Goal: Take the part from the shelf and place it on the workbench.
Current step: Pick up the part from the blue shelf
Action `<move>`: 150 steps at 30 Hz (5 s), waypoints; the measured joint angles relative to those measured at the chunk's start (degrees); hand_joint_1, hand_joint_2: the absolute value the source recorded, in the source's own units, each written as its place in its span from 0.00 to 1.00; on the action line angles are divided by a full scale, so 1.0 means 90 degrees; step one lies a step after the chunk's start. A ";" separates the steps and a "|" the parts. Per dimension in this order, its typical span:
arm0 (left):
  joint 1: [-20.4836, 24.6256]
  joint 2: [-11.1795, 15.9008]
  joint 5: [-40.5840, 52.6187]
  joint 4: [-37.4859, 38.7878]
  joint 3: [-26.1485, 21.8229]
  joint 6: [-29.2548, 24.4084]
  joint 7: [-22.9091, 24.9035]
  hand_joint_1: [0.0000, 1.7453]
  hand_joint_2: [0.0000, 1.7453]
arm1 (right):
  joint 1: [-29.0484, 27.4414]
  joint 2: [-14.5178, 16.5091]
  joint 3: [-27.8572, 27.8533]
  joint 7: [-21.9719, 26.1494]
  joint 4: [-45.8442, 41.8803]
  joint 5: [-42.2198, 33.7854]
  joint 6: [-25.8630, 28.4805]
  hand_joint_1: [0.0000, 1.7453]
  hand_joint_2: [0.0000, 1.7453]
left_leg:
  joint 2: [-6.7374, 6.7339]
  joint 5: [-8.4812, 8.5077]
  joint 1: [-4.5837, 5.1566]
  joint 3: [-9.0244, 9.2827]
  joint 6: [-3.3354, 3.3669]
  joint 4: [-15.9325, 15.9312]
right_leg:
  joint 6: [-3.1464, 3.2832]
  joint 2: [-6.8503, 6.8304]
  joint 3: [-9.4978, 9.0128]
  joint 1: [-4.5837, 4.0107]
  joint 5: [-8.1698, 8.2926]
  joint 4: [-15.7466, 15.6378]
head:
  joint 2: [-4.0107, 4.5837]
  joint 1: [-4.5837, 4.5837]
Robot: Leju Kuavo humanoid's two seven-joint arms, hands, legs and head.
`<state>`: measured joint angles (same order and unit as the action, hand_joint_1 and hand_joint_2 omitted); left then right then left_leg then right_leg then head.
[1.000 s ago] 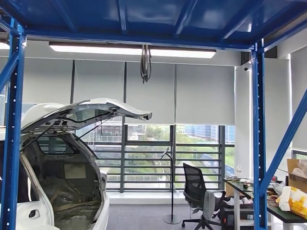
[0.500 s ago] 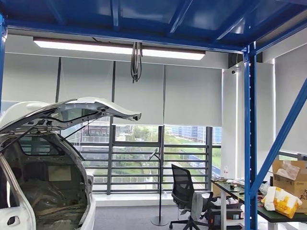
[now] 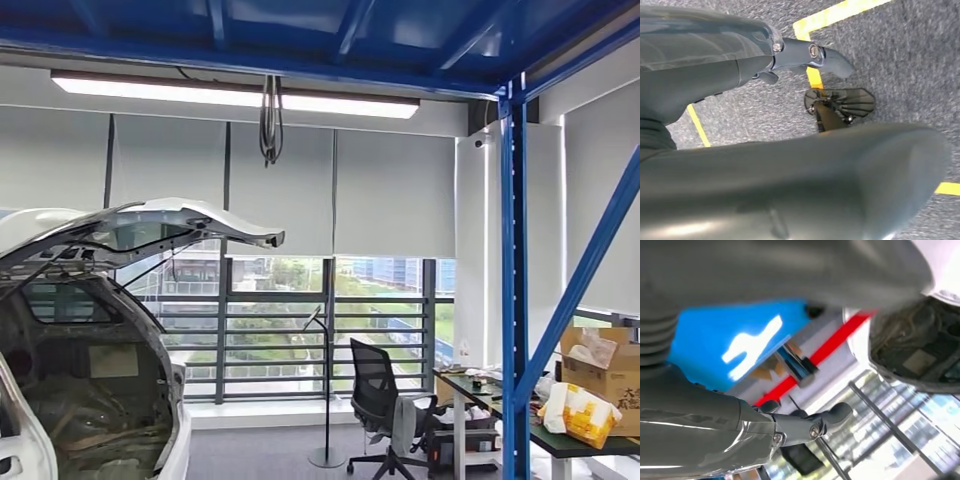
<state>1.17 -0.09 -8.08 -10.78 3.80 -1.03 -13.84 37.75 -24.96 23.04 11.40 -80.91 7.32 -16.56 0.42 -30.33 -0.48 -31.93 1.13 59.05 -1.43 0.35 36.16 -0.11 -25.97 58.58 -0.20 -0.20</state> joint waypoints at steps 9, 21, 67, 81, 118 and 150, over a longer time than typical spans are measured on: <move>0.0016 0.0000 -0.0091 0.0002 -0.0012 -0.0116 0.0061 0.00 0.00 | -0.0577 0.0005 0.0671 -0.0346 0.0110 0.2330 0.1152 0.00 1.00 | -0.0010 0.0002 -0.0016 0.0041 -0.0053 -0.0100 | 0.0068 0.0005 0.0002 -0.0023 -0.0048 0.0007 | 0.0004 -0.0001; 0.0042 0.0000 -0.0033 0.0002 -0.0024 -0.0153 0.0073 0.00 0.00 | -0.0999 0.0864 0.1789 -0.1175 0.0373 0.5359 0.2161 0.00 1.00 | -0.0014 0.0005 -0.0009 0.0048 -0.0084 -0.0104 | 0.0072 0.0005 -0.0007 -0.0022 -0.0048 0.0010 | 0.0008 -0.0001; 0.0049 0.0129 0.0319 0.0002 -0.0029 -0.0044 -0.0118 0.00 0.00 | -0.1147 0.2268 0.0931 -0.2279 0.2000 0.8292 0.2639 0.00 1.00 | -0.0015 0.0004 -0.0002 0.0064 -0.0084 -0.0104 | 0.0072 0.0006 -0.0019 -0.0017 -0.0048 0.0008 | 0.0008 -0.0002; 0.0071 0.0103 0.0452 0.0002 -0.0027 0.0055 -0.0132 0.00 0.00 | -0.0849 0.2722 0.0648 -0.2315 0.2467 0.8882 0.2774 0.00 1.00 | -0.0015 0.0004 -0.0003 0.0076 -0.0084 -0.0104 | 0.0073 0.0007 -0.0031 -0.0017 -0.0048 0.0009 | 0.0008 -0.0001; 0.0083 -0.0185 0.0463 0.0002 -0.0072 0.0151 -0.0200 0.00 0.00 | 0.0409 0.3608 0.0548 -0.2164 0.4767 0.8922 0.2917 0.00 1.00 | -0.0016 0.0004 -0.0001 0.0083 -0.0084 -0.0104 | 0.0073 0.0009 -0.0037 -0.0016 -0.0048 0.0009 | 0.0008 -0.0001; 0.0106 -0.0252 0.0594 0.0002 -0.0158 0.0041 -0.0342 0.00 0.00 | 0.0624 0.4647 0.0580 -0.1577 0.5490 0.8469 0.2996 0.00 1.00 | -0.0020 0.0005 -0.0001 0.0084 -0.0085 -0.0104 | 0.0073 0.0020 -0.0037 -0.0017 -0.0048 0.0009 | 0.0008 -0.0002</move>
<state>2.13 -2.36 -2.73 -10.75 2.38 -0.66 -16.92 43.36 16.86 28.26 -2.79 -31.49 83.54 10.41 0.24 -30.29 -0.49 -31.18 0.37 58.11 -0.77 0.53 35.82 -0.27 -26.40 58.66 -0.13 -0.22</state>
